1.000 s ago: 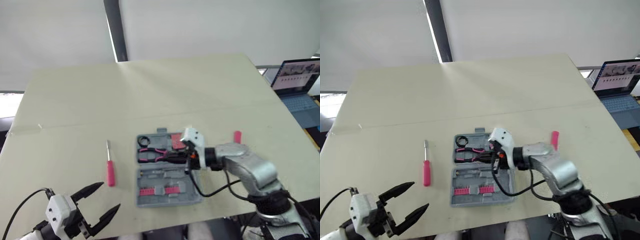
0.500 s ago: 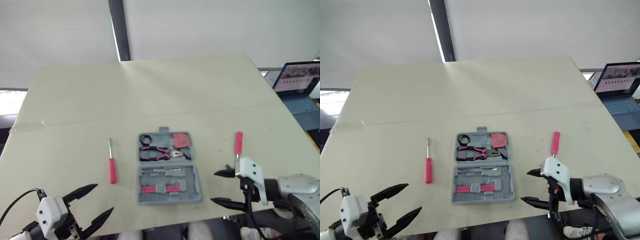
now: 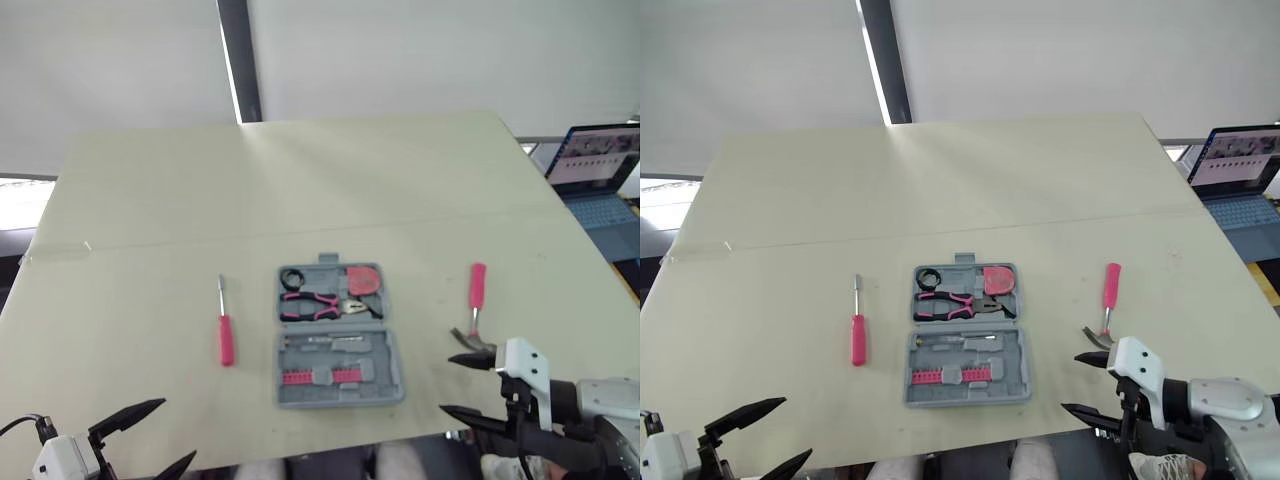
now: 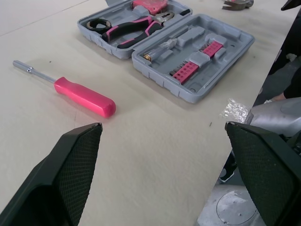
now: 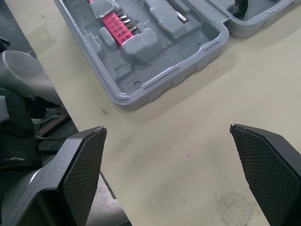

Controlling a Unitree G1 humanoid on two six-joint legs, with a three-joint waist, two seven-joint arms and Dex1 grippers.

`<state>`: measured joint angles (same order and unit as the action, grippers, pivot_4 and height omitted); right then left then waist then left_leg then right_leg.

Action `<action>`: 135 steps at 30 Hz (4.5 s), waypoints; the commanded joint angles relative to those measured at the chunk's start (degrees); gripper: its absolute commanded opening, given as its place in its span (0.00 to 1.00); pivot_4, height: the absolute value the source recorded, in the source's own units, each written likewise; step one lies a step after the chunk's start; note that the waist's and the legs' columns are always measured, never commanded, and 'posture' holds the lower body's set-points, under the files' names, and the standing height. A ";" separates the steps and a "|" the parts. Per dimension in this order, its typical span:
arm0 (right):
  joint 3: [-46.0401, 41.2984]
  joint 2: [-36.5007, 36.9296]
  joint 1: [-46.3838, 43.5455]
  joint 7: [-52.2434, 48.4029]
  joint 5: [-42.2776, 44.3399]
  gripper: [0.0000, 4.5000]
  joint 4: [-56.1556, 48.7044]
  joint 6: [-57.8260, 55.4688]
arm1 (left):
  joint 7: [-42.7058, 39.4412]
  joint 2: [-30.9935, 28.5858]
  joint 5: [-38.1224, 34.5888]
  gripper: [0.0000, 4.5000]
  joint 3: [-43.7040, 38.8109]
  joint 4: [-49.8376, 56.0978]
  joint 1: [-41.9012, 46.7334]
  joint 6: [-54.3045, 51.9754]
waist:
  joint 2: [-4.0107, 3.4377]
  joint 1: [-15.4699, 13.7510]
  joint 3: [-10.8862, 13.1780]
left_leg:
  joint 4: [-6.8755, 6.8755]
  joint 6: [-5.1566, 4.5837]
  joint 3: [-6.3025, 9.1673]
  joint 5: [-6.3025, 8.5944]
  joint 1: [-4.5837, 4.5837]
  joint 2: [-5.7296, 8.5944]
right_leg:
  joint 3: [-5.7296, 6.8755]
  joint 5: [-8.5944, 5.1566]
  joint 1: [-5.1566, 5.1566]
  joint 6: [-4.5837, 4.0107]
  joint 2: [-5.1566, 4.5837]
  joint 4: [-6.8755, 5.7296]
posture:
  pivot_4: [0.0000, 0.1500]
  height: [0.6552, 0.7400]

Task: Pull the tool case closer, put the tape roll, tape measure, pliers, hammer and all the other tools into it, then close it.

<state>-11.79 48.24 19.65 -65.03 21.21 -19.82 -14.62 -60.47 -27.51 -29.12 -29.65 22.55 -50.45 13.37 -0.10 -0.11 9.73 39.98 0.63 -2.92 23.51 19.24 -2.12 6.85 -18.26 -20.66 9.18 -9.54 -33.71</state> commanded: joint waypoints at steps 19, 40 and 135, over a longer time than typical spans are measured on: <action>-3.84 -3.02 -1.92 8.66 4.45 0.99 -1.75 -8.07 | 7.60 -8.34 -7.21 1.00 7.79 18.34 12.05 -17.91 | -0.08 -1.04 0.02 | 0.12 0.00 0.02 0.00 -0.03 0.00 | -0.05 0.00 0.05 0.01 0.00 -0.15 | 1.00 0.97; -16.00 -9.75 -22.14 41.28 12.60 0.99 2.36 -49.55 | 3.43 -10.88 -3.95 1.00 20.15 10.54 30.08 -20.21 | -0.50 -1.18 -0.10 | 0.10 0.02 -0.19 -0.02 -0.02 0.03 | -0.20 0.07 -0.10 0.07 0.03 -0.26 | 1.00 0.97; 9.80 5.77 -41.11 30.98 8.68 0.01 -6.49 -70.85 | 4.08 -7.98 -2.18 1.00 16.55 7.49 24.59 -14.60 | -0.77 -0.22 -0.08 | 0.00 0.05 -0.63 -0.04 0.33 0.00 | -0.51 0.08 -0.86 0.11 0.04 -0.45 | 1.00 0.97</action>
<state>-4.08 51.82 -19.16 -29.77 27.38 -23.52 -87.24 -55.77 -35.27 -30.08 -11.69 30.06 -25.04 -2.27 -0.87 -0.33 9.65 39.98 0.68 -3.55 23.47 19.57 -2.13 6.34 -18.18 -21.52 9.29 -9.50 -34.15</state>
